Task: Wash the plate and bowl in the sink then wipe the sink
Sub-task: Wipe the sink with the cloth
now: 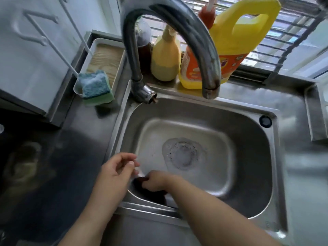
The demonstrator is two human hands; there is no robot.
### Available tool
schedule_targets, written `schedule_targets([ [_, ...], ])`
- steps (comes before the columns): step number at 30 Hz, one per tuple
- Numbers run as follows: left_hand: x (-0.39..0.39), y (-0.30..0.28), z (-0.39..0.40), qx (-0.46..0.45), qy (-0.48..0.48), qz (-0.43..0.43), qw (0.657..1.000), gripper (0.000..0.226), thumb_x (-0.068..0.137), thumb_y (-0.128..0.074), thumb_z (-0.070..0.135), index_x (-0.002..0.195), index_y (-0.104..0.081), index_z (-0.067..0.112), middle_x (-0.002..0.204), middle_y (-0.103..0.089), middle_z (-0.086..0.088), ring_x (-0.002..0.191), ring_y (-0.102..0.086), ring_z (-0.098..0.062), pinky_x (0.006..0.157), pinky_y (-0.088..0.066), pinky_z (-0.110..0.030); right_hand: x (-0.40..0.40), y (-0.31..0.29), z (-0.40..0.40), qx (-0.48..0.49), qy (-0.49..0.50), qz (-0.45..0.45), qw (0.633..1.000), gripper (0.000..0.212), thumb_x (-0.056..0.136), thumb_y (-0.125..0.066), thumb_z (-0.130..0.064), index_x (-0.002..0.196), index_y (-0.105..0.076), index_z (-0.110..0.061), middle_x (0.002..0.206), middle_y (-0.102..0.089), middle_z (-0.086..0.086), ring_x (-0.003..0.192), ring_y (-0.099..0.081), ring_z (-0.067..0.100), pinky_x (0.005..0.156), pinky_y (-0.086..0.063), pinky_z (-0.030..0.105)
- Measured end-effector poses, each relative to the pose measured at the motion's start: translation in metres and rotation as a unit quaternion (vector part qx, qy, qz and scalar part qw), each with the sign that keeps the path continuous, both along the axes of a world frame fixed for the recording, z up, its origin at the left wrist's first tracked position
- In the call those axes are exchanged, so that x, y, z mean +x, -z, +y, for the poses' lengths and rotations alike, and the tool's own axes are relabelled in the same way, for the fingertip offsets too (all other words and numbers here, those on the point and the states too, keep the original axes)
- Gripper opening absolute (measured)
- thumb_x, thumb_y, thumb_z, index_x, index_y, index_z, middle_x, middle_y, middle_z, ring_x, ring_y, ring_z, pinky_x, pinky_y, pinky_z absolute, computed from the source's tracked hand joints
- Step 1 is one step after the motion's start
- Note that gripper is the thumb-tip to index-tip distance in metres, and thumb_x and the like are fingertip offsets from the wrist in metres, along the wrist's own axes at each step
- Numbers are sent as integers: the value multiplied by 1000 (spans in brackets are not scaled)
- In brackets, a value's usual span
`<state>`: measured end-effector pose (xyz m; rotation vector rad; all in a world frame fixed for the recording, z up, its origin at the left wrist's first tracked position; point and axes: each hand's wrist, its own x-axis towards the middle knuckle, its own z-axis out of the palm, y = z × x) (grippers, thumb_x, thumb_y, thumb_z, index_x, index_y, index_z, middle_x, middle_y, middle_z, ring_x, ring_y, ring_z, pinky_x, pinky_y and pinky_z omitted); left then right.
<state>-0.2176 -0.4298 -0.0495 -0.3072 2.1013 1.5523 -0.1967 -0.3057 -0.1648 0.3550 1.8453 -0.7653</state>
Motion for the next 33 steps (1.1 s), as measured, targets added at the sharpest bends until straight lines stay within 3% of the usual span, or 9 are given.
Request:
schedule_targets([
  [4, -9, -3, -15, 3, -10, 4, 1000, 24, 92, -50, -4, 88, -65, 14, 76, -73, 1, 65, -66, -10, 75, -53, -27, -21, -1, -26, -59, 116, 39, 991, 30, 87, -53, -13, 115, -61, -9, 107, -65, 12, 95, -61, 28, 73, -44, 29],
  [6, -15, -6, -20, 4, -6, 15, 1000, 22, 92, -50, -3, 90, -65, 13, 76, -73, -2, 64, -66, -9, 72, -53, -24, -19, -9, -21, -122, 222, 39, 967, 35, 82, -57, -6, 116, -61, -9, 101, -64, 11, 95, -61, 28, 84, -50, 34],
  [11, -29, -14, -20, 11, 3, 7, 1000, 22, 93, -49, -2, 88, -64, 14, 80, -71, -4, 62, -64, -7, 74, -52, -26, 0, -56, 15, -362, 533, 29, 764, 47, 85, -32, 18, 115, -59, -7, 106, -64, 18, 96, -64, 31, 85, -53, 39],
  [18, -26, -11, 5, 1, 63, -88, 994, 11, 96, -51, 14, 100, -61, 16, 98, -67, -5, 80, -63, -15, 74, -49, -26, 28, -118, 38, -450, 669, 65, 588, 29, 85, -41, -6, 104, -63, -8, 92, -71, 14, 75, -70, 24, 63, -54, 31],
  [21, -18, -16, 24, 79, 99, -207, 970, 24, 98, -47, 28, 101, -65, 11, 95, -70, -8, 87, -65, -23, 80, -51, -35, 34, -134, 41, -477, 682, 85, 548, 41, 86, -46, -36, 99, -71, -7, 101, -70, 16, 89, -67, 28, 83, -50, 37],
  [24, -13, -27, 36, 155, 93, -202, 963, 16, 97, -50, 17, 103, -64, 10, 94, -69, -9, 86, -65, -21, 77, -50, -33, 42, -137, 39, -484, 662, 111, 562, 52, 79, -62, -49, 107, -72, -6, 114, -67, 17, 101, -66, 27, 85, -54, 34],
  [27, -12, -26, 35, 167, 127, -169, 963, 32, 90, -58, 2, 116, -56, 20, 104, -67, -10, 94, -67, -22, 79, -55, -35, 50, -130, 37, -438, 620, 150, 633, 67, 68, -80, -35, 125, -59, -5, 124, -61, 22, 112, -61, 32, 91, -52, 42],
  [30, -14, -29, 33, 98, 168, -114, 974, 48, 87, -56, -4, 123, -52, 27, 104, -62, -14, 92, -66, -25, 79, -57, -37, 56, -122, 35, -320, 599, 187, 709, 47, 73, -70, -10, 118, -59, -6, 111, -67, 21, 104, -64, 36, 93, -50, 48],
  [33, -18, -31, 28, 49, 147, -72, 985, 47, 85, -52, -8, 120, -52, 24, 100, -60, -10, 82, -63, -19, 67, -55, -26, 58, -115, 32, -250, 622, 175, 721, 25, 86, -57, -2, 110, -62, -4, 90, -69, 16, 82, -66, 29, 73, -54, 37],
])
